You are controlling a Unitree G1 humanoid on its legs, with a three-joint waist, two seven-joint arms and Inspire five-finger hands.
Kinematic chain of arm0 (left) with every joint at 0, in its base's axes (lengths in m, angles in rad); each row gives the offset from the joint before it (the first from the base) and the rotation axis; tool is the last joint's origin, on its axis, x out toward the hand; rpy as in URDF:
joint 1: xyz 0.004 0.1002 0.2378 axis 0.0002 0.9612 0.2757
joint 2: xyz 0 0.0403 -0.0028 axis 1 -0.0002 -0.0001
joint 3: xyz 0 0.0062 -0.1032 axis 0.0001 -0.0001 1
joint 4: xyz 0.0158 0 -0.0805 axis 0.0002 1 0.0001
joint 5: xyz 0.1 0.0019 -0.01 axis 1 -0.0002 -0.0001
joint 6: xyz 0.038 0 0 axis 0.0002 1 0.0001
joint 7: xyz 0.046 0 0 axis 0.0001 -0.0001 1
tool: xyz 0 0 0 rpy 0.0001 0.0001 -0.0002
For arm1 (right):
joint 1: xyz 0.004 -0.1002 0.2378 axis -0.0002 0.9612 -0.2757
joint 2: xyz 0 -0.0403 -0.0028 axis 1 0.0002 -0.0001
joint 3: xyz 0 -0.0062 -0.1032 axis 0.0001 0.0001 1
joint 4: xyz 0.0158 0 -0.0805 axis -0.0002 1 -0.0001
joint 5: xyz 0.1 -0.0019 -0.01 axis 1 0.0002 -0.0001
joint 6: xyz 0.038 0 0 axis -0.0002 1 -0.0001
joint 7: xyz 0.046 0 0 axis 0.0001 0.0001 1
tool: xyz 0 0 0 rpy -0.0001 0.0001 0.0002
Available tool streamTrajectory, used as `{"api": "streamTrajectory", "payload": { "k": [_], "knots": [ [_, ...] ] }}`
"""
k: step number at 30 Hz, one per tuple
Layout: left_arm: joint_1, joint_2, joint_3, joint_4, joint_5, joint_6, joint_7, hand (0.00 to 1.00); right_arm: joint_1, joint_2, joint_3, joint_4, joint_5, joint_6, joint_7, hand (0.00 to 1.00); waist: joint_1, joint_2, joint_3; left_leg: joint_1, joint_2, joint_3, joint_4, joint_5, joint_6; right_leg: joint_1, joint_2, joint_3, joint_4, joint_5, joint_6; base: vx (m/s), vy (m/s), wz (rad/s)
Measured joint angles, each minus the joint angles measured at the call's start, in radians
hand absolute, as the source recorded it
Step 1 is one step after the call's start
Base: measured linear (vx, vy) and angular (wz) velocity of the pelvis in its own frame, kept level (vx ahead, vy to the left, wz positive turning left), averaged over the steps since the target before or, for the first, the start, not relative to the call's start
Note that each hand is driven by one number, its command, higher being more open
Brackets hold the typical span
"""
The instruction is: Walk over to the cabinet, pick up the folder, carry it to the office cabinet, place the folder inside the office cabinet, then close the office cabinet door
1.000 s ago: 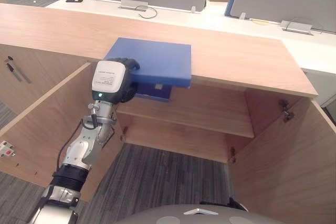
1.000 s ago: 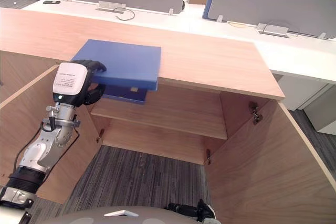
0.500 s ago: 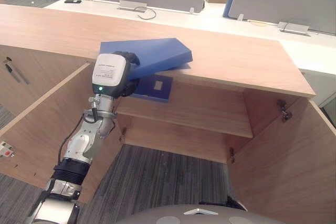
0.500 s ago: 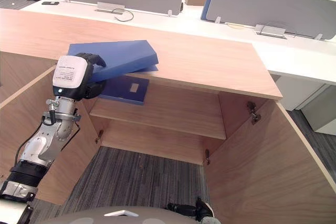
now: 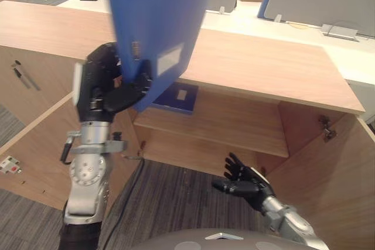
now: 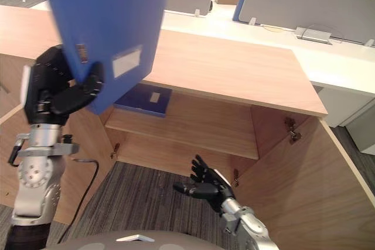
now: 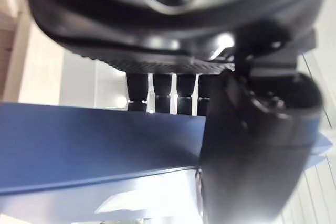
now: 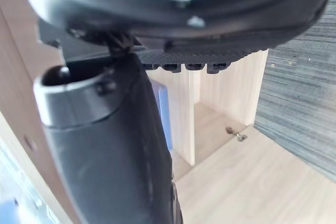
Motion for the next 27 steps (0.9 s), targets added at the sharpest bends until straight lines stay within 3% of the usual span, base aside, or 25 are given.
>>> {"api": "streamTrajectory", "payload": {
  "k": [4, 15, 18, 23, 27],
  "knots": [
    [0.014, -0.044, 0.051, -0.002, -0.179, 0.0, -0.006, 0.0, 0.015, 0.018, -0.039, -0.003, 0.148, 0.005, 0.004, 1.0, -0.011, 0.006, 0.001, -0.002, 0.001, 0.007, 0.004, 0.007, 0.002, -0.006, 0.001, 0.001, 0.0, -0.002, 0.001, 0.02, -0.008, -0.04],
    [0.016, -0.095, 0.123, -0.041, -0.268, -0.001, -0.027, 0.0, 0.01, 0.131, -0.226, -0.191, 0.346, -0.006, 0.006, 1.0, -0.026, 0.015, 0.0, -0.017, 0.003, 0.011, 0.035, -0.009, -0.004, -0.012, 0.0, 0.003, 0.001, -0.002, 0.001, -0.01, -0.007, -0.01],
    [0.017, -0.095, 0.122, -0.026, -0.328, -0.002, -0.045, 0.0, -0.012, 0.149, -0.255, -0.247, 0.387, -0.039, 0.005, 1.0, -0.031, 0.021, -0.002, -0.017, 0.003, 0.016, 0.039, -0.012, -0.004, -0.01, 0.0, 0.008, 0.002, -0.002, 0.001, -0.07, -0.021, -0.07],
    [-0.014, -0.064, 0.067, 0.11, -0.409, -0.005, -0.098, 0.0, -0.182, 0.108, -0.282, -0.299, 0.386, -0.089, -0.014, 1.0, -0.034, 0.04, -0.014, -0.016, 0.003, 0.027, 0.04, -0.012, -0.004, -0.013, 0.001, 0.02, 0.004, -0.002, 0.0, -0.05, -0.017, -0.06],
    [-0.099, 0.018, -0.028, 0.263, -0.446, 0.015, -0.141, 0.0, -0.411, -0.002, -0.27, -0.3, 0.38, -0.117, -0.036, 1.0, -0.031, 0.043, -0.016, -0.023, 0.007, 0.028, 0.055, -0.013, -0.005, -0.018, 0.003, 0.024, 0.01, -0.001, 0.0, -0.02, -0.009, -0.01]
  ]
}}
